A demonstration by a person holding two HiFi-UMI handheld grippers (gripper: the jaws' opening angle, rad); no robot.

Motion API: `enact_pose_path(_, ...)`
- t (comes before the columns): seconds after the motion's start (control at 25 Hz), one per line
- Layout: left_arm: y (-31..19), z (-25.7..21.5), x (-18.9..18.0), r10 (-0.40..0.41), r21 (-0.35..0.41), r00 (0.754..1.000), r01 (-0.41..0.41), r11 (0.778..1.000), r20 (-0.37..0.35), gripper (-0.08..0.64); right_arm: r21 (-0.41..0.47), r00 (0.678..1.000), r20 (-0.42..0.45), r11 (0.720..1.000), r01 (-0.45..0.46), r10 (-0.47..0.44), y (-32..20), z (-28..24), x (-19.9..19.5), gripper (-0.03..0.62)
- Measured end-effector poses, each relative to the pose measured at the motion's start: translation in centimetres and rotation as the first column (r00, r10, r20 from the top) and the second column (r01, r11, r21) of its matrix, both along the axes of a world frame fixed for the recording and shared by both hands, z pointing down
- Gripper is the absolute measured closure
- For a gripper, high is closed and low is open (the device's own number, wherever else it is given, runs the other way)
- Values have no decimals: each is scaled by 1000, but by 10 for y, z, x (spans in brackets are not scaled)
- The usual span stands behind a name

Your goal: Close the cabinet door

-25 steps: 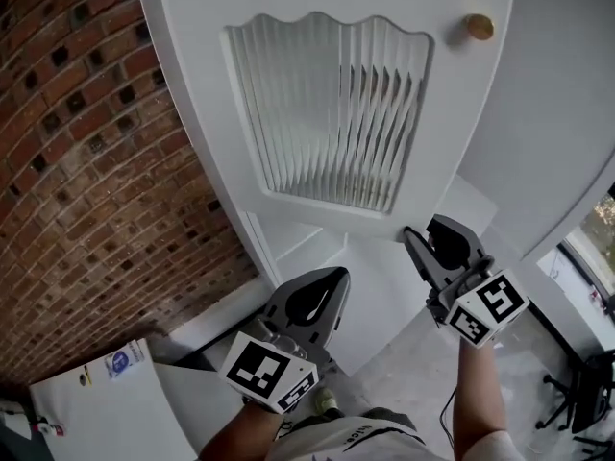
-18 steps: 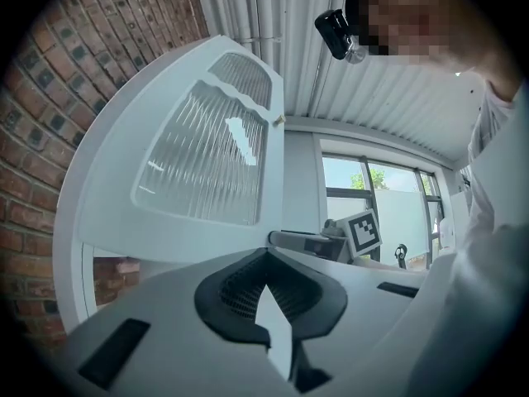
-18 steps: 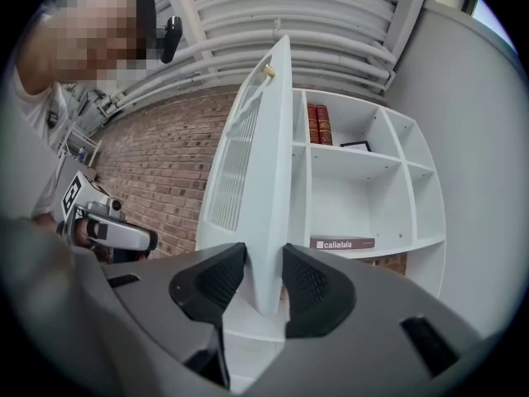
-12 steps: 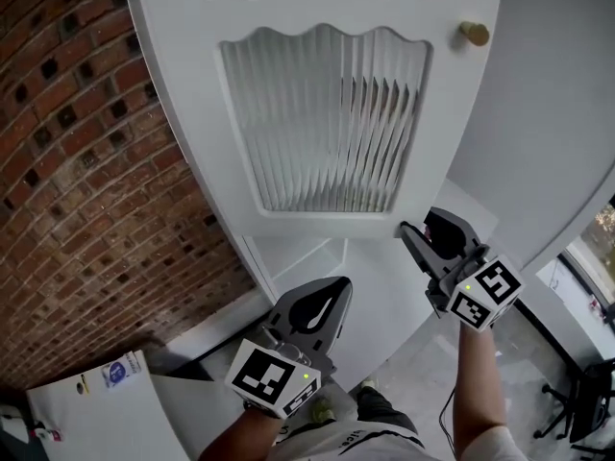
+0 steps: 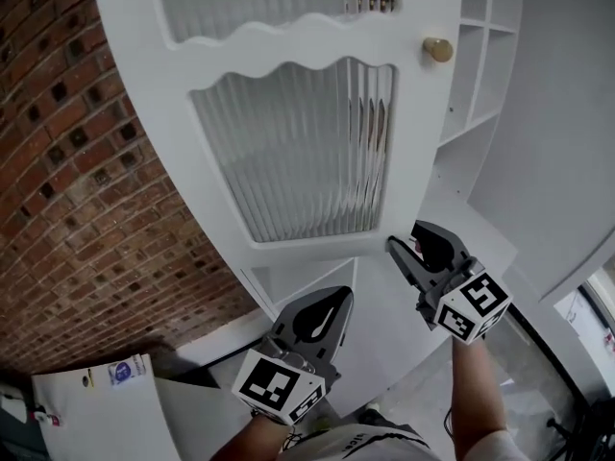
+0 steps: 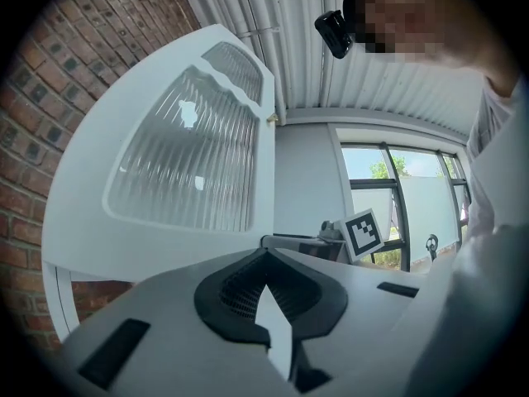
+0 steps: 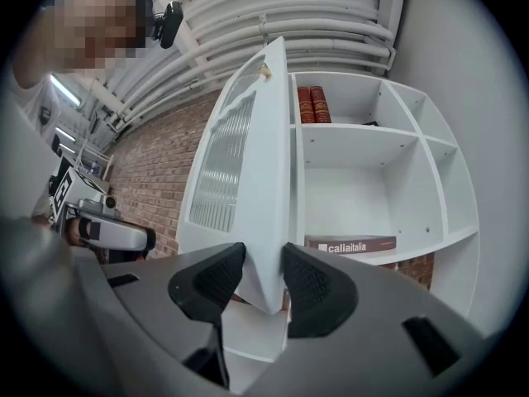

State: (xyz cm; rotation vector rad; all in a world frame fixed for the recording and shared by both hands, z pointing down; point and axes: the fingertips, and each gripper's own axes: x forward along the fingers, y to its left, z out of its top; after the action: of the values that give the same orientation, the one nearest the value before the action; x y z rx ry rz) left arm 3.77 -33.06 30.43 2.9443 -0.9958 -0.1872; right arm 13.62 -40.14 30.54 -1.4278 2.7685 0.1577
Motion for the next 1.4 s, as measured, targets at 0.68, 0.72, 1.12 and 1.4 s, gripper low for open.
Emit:
enact_pose_path(0.68, -39, -2, 25, -148, 2, 989, 148, 989, 20, 549, 40, 995, -93, 999, -25, 29, -59, -4, 1, 437)
enact_pose_path(0.72, -41, -1, 25, -155, 1, 988, 155, 988, 22, 549, 42, 995, -93, 999, -28, 32, -62, -4, 0, 437)
enact_pose_path(1.12, -48, 2, 27, -210, 1, 977, 210, 978, 34, 549, 37, 996, -84, 999, -19, 22, -82, -2, -2, 440)
enact_pose_path(1.4, -53, 4, 28, -225, -3, 974, 225, 974, 38, 549, 32, 996, -83, 999, -11, 14, -96, -1, -5, 443)
